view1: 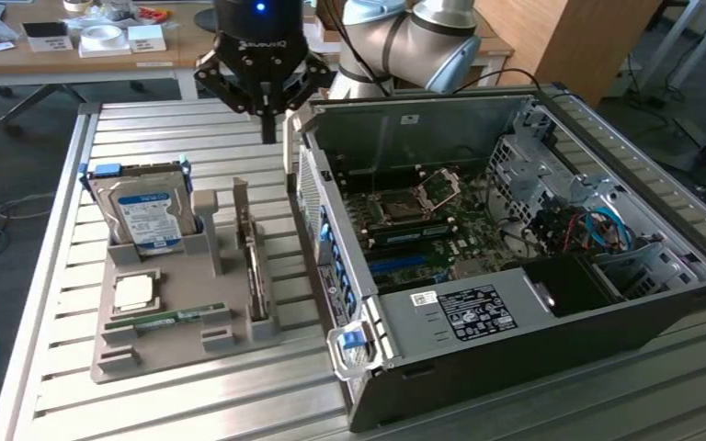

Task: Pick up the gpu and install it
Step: 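Reach for the gpu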

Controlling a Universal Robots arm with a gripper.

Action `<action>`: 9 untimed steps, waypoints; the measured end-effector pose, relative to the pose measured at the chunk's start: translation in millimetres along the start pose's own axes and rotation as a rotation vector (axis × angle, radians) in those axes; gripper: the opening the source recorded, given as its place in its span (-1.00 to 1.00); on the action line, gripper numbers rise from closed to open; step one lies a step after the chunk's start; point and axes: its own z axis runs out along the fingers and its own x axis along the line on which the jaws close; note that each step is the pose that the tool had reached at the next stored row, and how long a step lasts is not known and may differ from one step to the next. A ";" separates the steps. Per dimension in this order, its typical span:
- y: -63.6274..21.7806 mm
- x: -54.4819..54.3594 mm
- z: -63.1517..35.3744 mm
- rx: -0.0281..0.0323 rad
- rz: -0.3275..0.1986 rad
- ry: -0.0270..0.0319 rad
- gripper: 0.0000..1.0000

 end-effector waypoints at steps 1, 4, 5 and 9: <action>0.0 3.1 0.1 0.0000 0.000 0.0001 -0.79; 0.1 11.7 0.4 0.0001 0.000 0.0003 -0.79; 0.0 14.7 0.5 0.0002 0.000 0.0004 -0.79; -0.1 25.4 0.9 0.0003 0.000 0.0007 -0.79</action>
